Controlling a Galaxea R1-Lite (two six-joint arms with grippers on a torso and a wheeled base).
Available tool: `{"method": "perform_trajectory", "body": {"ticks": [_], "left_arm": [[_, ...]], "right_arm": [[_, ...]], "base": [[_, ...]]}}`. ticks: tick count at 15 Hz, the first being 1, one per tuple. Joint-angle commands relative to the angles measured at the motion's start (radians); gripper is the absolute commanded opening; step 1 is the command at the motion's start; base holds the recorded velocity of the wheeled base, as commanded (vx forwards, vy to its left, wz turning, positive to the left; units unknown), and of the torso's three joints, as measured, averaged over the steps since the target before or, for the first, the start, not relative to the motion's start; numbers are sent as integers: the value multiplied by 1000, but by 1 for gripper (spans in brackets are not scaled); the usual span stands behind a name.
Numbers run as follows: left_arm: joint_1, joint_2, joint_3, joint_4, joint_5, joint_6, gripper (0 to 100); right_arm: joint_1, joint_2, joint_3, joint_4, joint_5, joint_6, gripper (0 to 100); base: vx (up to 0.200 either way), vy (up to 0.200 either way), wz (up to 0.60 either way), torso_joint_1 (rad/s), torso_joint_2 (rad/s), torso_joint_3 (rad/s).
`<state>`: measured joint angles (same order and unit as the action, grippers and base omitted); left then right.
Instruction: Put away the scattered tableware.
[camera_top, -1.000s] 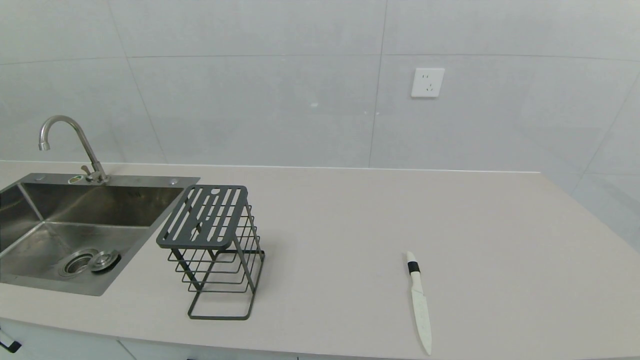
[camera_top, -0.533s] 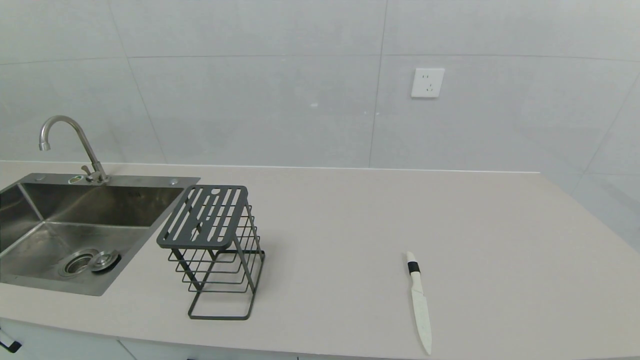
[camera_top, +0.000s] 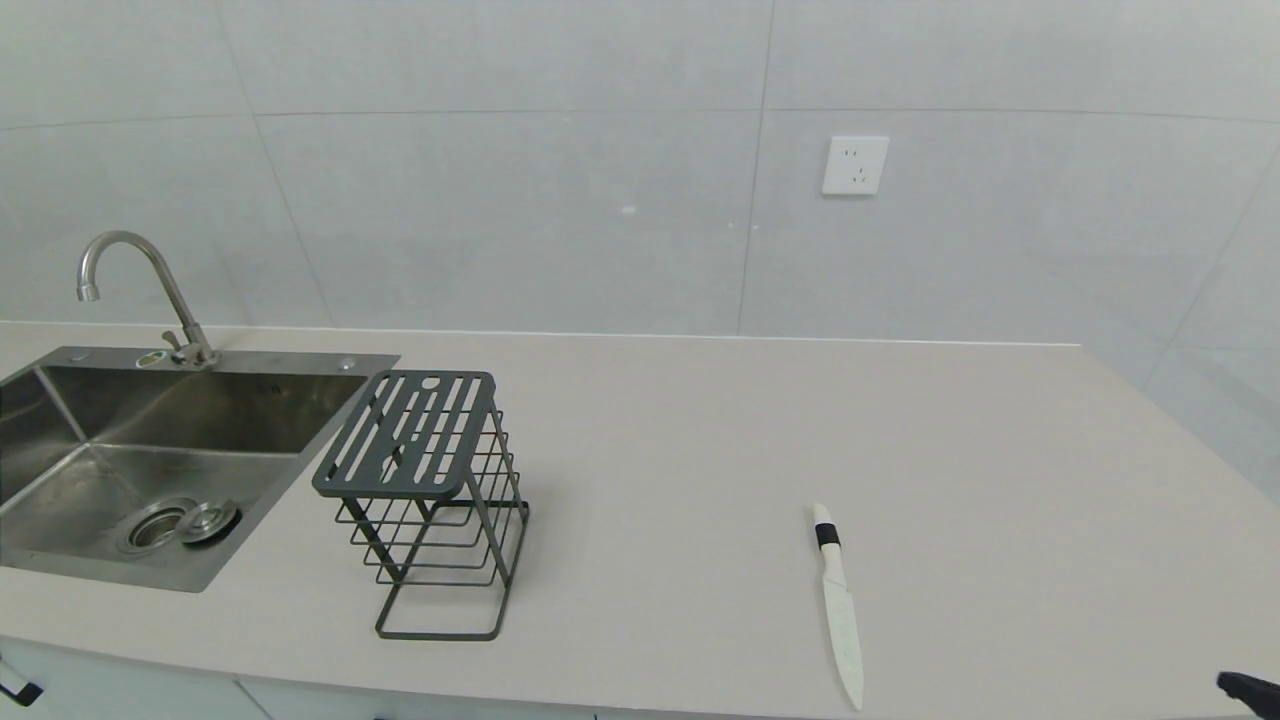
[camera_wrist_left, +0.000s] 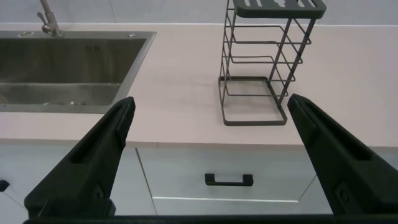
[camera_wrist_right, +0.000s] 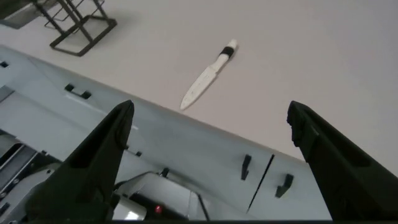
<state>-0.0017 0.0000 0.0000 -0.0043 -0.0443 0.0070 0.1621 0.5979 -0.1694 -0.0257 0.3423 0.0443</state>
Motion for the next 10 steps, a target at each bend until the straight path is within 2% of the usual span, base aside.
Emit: {"method": "perform_trajectory", "body": {"ticks": [1,2,3,4,7,8,10], "left_arm": [[0,0,0,0,0,-1,100],[0,0,0,0,0,-1,100],[0,0,0,0,0,-1,100],[0,0,0,0,0,-1,100],[0,0,0,0,0,-1,100],[0,0,0,0,0,-2,100],[0,0,0,0,0,-2,100]], "right_arm": [[88,459,-153,-85,-14,-37,100],[120,554,-210,-91,-69,-93,100],[120,554,-210,-91,-69,-93,100],[211,675,-302,-91,-108,-119,100],[277,769,-368,-89,-135,-122,100],[287,804,-375,-91,-181,-119,100],[300,869,-375,-92,-195,-101,100]], "base": [[0,0,0,0,0,0],[0,0,0,0,0,0],[0,0,0,0,0,0],[0,0,0,0,0,0],[0,0,0,0,0,0],[0,0,0,0,0,0],[0,0,0,0,0,0]]}}
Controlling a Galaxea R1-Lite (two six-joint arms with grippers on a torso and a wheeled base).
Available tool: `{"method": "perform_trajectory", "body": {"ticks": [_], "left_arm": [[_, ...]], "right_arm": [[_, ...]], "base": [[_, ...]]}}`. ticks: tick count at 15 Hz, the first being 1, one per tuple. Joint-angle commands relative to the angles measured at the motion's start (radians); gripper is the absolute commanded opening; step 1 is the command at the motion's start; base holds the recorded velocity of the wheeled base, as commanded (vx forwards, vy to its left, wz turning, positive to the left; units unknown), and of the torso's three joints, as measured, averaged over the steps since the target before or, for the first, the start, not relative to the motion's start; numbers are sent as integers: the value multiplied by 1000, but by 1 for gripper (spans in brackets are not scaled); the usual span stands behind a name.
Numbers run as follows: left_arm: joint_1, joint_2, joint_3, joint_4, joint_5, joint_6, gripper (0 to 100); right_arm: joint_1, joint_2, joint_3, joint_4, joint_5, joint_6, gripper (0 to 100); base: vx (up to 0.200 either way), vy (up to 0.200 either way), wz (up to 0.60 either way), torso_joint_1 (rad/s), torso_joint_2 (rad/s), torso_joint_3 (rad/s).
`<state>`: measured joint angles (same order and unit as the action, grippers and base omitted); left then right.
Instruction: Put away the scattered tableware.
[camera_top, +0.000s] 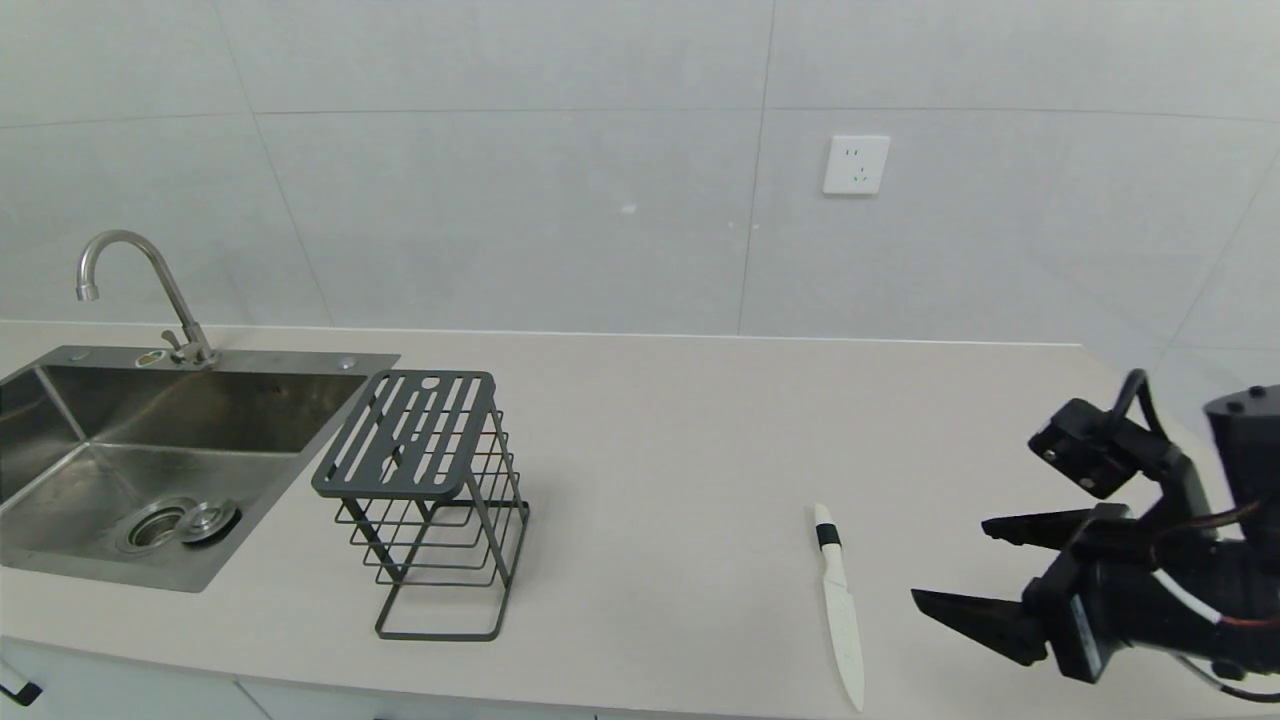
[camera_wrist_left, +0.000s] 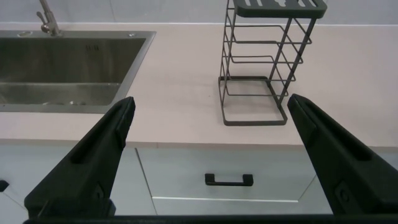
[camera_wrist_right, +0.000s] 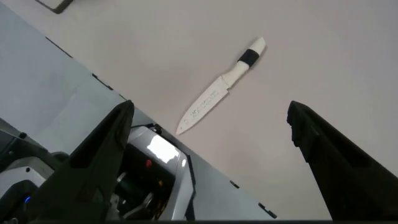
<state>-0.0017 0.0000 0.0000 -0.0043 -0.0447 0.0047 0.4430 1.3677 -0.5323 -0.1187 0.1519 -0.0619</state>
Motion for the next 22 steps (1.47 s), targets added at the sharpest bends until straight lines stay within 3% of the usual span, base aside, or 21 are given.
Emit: {"method": "perform_trajectory", "body": {"ticks": [1,3,10,12,14,15,17,19,22], "left_arm": [[0,0,0,0,2,0,100],[0,0,0,0,2,0,100],[0,0,0,1,2,-2,100],[0,0,0,1,2,-2,100],[0,0,0,1,2,-2,100],[0,0,0,1,0,-2,100],[0,0,0,1,2,-5,100],[0,0,0,1,2,-6,100],[0,0,0,0,2,-8,100]], "right_arm": [[19,174,-14,-39,-3,86,100],[19,278,-72,-110,-3,223,100],[54,407,-167,-101,-89,260,100],[-35,475,-322,-90,-155,333,100],[-81,487,-317,-33,-199,336,100],[-58,479,-276,-21,-196,343,100],[94,447,-178,-21,-206,343,100],[157,473,-206,-22,-253,358,100],[174,551,-210,-19,-276,413,100]], "base": [[0,0,0,0,0,0],[0,0,0,0,0,0],[0,0,0,0,0,0],[0,0,0,0,0,0],[0,0,0,0,0,0],[0,0,0,0,0,0],[0,0,0,0,0,0],[0,0,0,0,0,0],[0,0,0,0,0,0]]}}
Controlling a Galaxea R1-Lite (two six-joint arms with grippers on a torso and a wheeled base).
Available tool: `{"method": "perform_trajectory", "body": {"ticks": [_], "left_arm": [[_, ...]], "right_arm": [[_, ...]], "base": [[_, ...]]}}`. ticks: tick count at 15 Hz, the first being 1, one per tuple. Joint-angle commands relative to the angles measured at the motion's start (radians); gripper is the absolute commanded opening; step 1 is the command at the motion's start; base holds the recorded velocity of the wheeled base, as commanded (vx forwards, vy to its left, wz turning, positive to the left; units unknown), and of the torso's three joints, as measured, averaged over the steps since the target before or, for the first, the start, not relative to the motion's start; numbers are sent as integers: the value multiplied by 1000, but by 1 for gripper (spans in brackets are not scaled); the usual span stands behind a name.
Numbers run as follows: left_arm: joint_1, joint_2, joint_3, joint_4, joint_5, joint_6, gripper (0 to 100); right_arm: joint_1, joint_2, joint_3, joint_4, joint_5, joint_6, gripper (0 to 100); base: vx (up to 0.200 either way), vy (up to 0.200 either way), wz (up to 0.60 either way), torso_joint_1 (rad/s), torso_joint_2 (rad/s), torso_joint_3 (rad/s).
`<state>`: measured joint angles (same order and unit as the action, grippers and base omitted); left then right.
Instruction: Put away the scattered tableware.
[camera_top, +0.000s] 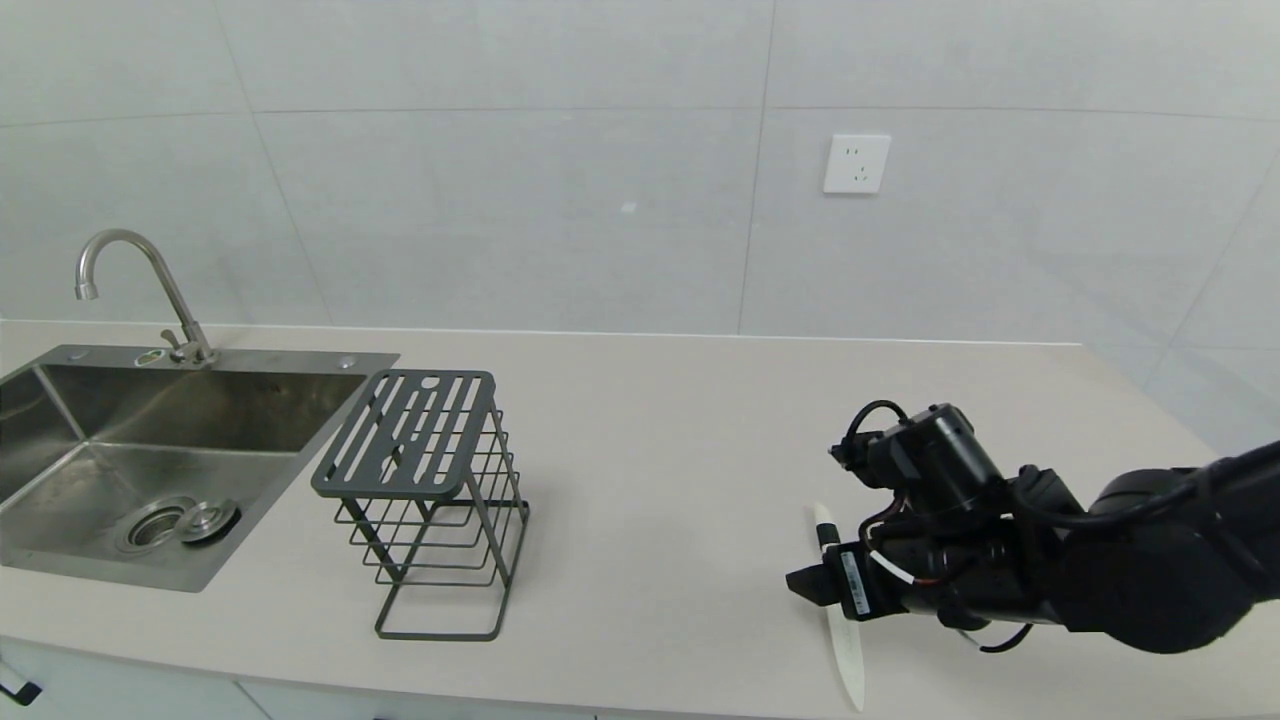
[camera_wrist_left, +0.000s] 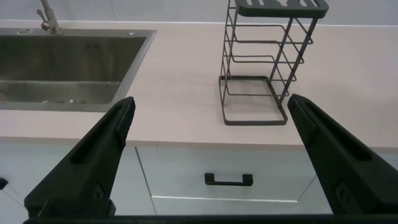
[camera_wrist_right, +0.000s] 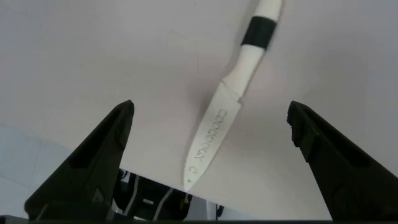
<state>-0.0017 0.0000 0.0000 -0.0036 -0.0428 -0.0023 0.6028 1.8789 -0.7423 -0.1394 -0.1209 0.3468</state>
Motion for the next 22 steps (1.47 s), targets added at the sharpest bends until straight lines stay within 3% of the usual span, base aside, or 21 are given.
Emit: {"method": "perform_trajectory", "body": {"ticks": [1,4,6,20,21,22], "left_arm": [[0,0,0,-1,0,-1,100],[0,0,0,-1,0,-1,100],[0,0,0,-1,0,-1,100],[0,0,0,-1,0,-1,100],[0,0,0,-1,0,-1,100],[0,0,0,-1,0,-1,100]], "right_arm": [[14,57,1,1,-3,9,100],[14,149,-60,1,-11,70,100],[14,184,-72,9,-72,132,100],[14,238,-141,17,-141,159,100],[14,249,-138,21,-145,159,0],[14,252,-137,35,-145,161,0]], "base": [[0,0,0,0,0,0],[0,0,0,0,0,0],[0,0,0,0,0,0],[0,0,0,0,0,0],[0,0,0,0,0,0],[0,0,0,0,0,0]]}}
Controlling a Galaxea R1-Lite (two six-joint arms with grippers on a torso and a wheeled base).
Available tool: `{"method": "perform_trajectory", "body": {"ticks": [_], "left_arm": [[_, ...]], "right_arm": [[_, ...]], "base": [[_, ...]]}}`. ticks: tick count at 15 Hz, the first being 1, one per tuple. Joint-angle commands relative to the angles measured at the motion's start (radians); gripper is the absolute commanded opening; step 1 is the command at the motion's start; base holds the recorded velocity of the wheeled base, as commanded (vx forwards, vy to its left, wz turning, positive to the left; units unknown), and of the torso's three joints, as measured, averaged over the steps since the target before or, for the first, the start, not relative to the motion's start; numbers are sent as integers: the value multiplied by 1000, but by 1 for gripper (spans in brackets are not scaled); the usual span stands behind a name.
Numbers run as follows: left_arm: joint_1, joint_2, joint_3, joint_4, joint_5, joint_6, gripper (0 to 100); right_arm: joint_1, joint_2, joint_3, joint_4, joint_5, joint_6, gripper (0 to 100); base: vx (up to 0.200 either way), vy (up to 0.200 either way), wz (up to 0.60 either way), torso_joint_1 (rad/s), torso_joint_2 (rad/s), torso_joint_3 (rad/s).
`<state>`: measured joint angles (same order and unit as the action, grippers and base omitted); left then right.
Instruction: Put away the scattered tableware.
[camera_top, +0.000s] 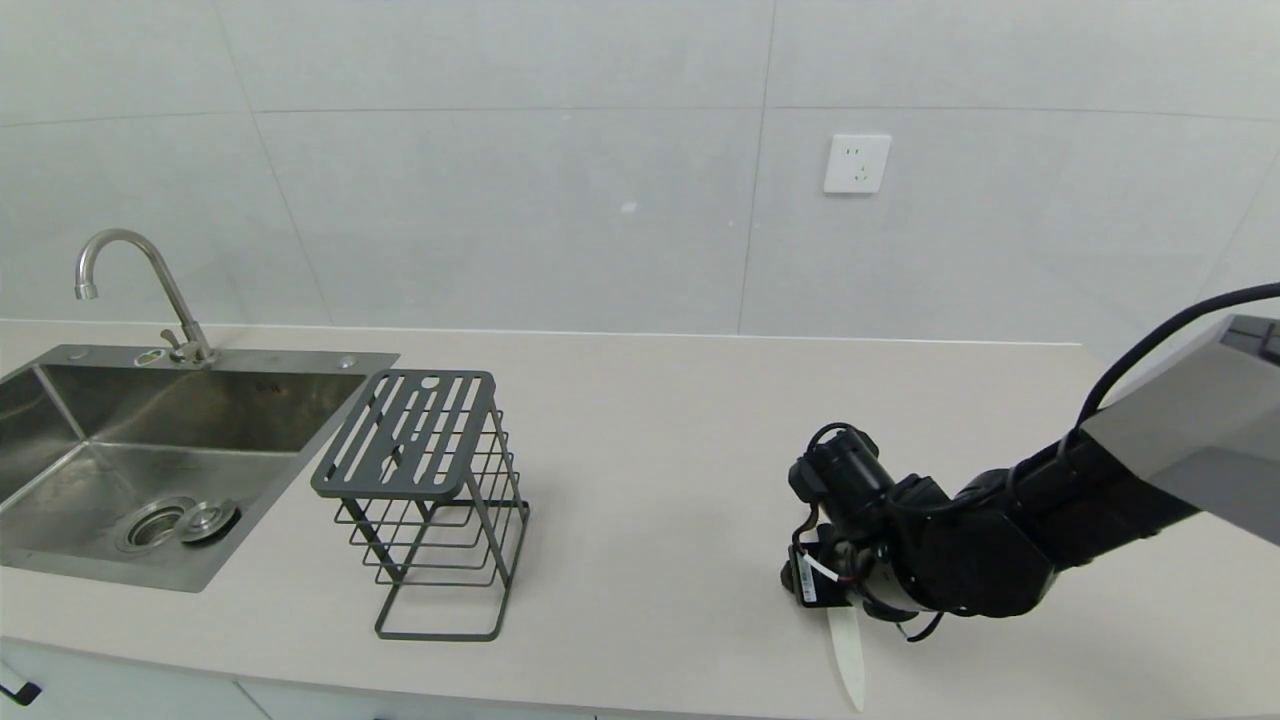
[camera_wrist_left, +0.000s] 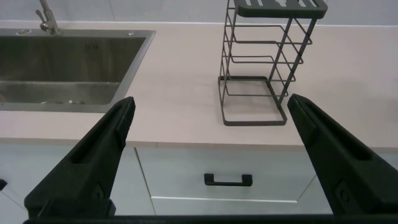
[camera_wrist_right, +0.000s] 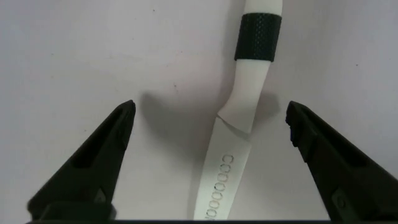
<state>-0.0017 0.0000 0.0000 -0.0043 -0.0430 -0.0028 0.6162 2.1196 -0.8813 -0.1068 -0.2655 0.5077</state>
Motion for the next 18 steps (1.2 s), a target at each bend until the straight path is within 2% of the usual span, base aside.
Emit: {"method": "perform_trajectory", "body": {"ticks": [1,7,13,15,17,18], "left_arm": [[0,0,0,0,0,0,100],[0,0,0,0,0,0,100],[0,0,0,0,0,0,100],[0,0,0,0,0,0,100],[0,0,0,0,0,0,100],[0,0,0,0,0,0,100]], "right_arm": [[0,13,4,45,-1,8,0],[0,2,-10,56,0,26,0],[0,-139,-42,55,3,3,0],[0,-193,-42,-10,11,-81,0],[0,-263,-28,-172,117,-212,0],[-1,-303,-25,-197,157,-268,0]], "base": [[0,0,0,0,0,0],[0,0,0,0,0,0],[0,0,0,0,0,0],[0,0,0,0,0,0],[0,0,0,0,0,0],[0,0,0,0,0,0]]}}
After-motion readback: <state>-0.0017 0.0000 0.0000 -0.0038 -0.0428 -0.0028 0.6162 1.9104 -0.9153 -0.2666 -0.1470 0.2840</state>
